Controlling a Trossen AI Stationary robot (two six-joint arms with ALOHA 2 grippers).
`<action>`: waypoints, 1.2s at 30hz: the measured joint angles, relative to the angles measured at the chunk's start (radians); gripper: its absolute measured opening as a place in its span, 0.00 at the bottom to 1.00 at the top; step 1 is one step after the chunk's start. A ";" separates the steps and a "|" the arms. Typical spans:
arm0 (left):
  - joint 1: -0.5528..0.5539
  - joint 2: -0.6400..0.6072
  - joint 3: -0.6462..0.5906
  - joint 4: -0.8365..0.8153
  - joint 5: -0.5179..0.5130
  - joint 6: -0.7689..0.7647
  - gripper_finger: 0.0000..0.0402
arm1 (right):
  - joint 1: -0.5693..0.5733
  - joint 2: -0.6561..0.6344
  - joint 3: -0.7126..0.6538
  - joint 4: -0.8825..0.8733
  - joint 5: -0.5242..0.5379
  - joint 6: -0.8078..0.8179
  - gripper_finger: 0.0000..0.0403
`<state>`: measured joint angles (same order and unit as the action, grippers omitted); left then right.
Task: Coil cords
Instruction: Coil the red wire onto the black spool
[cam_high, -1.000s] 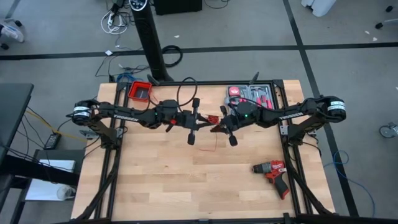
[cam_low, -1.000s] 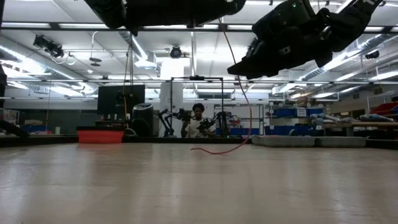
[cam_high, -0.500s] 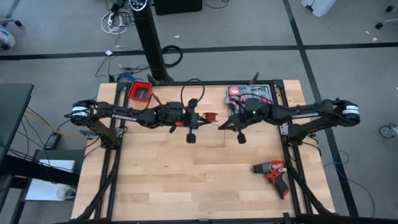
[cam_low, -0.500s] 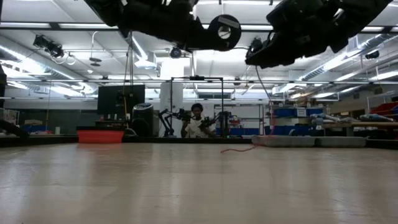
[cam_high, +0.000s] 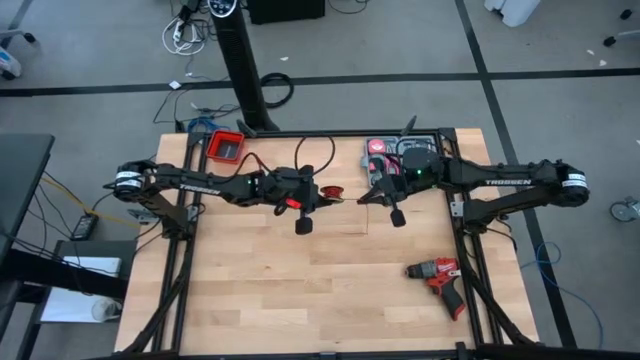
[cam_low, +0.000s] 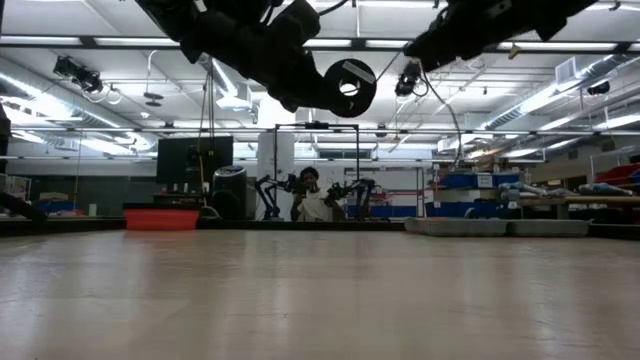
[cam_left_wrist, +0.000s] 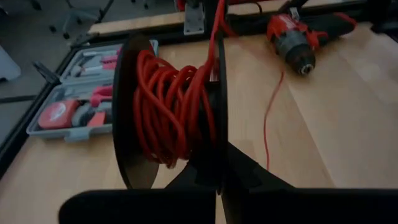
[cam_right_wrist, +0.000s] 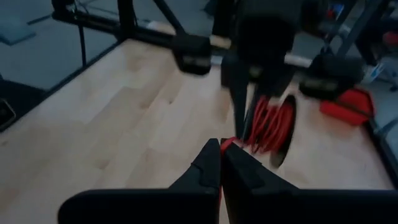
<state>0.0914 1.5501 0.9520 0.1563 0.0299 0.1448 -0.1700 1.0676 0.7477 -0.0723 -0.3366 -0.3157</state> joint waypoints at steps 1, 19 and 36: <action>0.000 0.000 0.000 -0.006 0.000 -0.003 0.01 | 0.000 0.000 0.014 0.000 -0.003 0.000 0.00; 0.001 -0.001 0.000 0.043 0.442 -0.110 0.01 | 0.003 0.208 0.253 0.000 -0.170 -0.302 0.00; 0.000 0.000 0.000 0.161 0.736 -0.120 0.01 | 0.039 0.406 0.334 0.135 -0.114 -0.263 0.02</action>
<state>0.0917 1.5501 0.9516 0.3173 0.7654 0.0249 -0.1314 1.4738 1.0817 0.0626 -0.4503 -0.5791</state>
